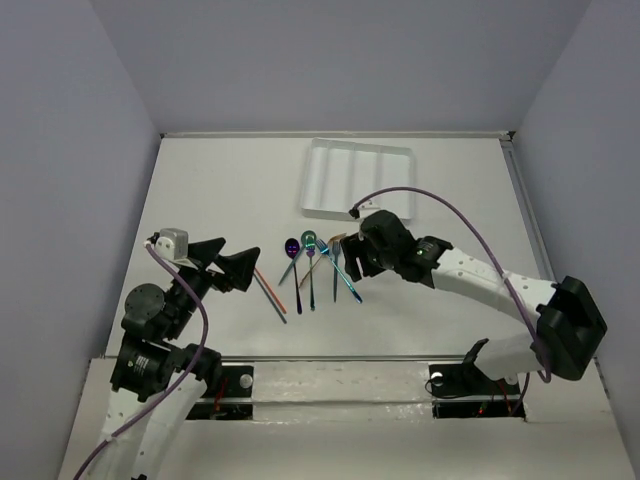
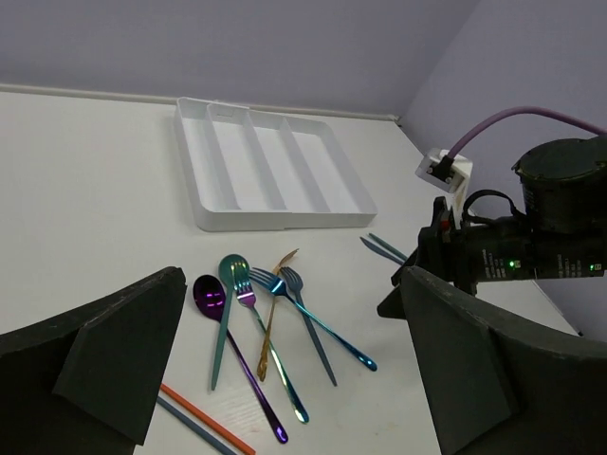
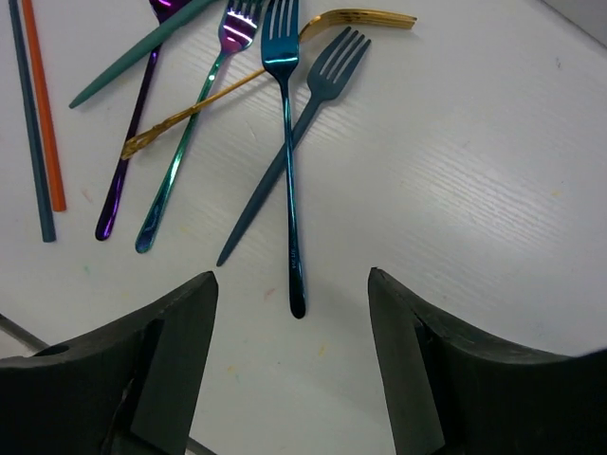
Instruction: Sort the eating utensils into containers
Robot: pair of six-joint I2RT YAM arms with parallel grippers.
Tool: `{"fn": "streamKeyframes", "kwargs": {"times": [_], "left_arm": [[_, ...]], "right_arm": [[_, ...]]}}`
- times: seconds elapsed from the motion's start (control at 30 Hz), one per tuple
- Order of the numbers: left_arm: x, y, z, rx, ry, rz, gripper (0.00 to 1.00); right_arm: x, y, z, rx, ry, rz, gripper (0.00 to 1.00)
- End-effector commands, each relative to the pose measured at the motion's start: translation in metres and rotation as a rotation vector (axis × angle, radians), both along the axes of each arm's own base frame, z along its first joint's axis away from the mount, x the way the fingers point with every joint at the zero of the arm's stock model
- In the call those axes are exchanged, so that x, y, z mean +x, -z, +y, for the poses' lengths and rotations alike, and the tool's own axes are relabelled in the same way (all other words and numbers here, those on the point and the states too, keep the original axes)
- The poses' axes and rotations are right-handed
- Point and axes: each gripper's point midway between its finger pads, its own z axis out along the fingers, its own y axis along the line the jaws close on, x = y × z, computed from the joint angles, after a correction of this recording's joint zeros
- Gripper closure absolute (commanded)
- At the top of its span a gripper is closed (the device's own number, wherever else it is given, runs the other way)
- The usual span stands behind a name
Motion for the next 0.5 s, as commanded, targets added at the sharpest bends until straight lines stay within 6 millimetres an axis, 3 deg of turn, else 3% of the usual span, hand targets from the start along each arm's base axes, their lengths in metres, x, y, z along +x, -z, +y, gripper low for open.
{"fn": "streamKeyframes", "kwargs": {"times": [0.0, 0.47], "left_arm": [[0.003, -0.008, 0.001, -0.001, -0.008, -0.037, 0.01], [0.007, -0.003, 0.001, 0.003, -0.011, -0.021, 0.01]], "right_arm": [[0.010, 0.002, 0.005, -0.024, 0.002, -0.024, 0.25], [0.029, 0.045, 0.006, -0.156, 0.009, -0.008, 0.28]]}}
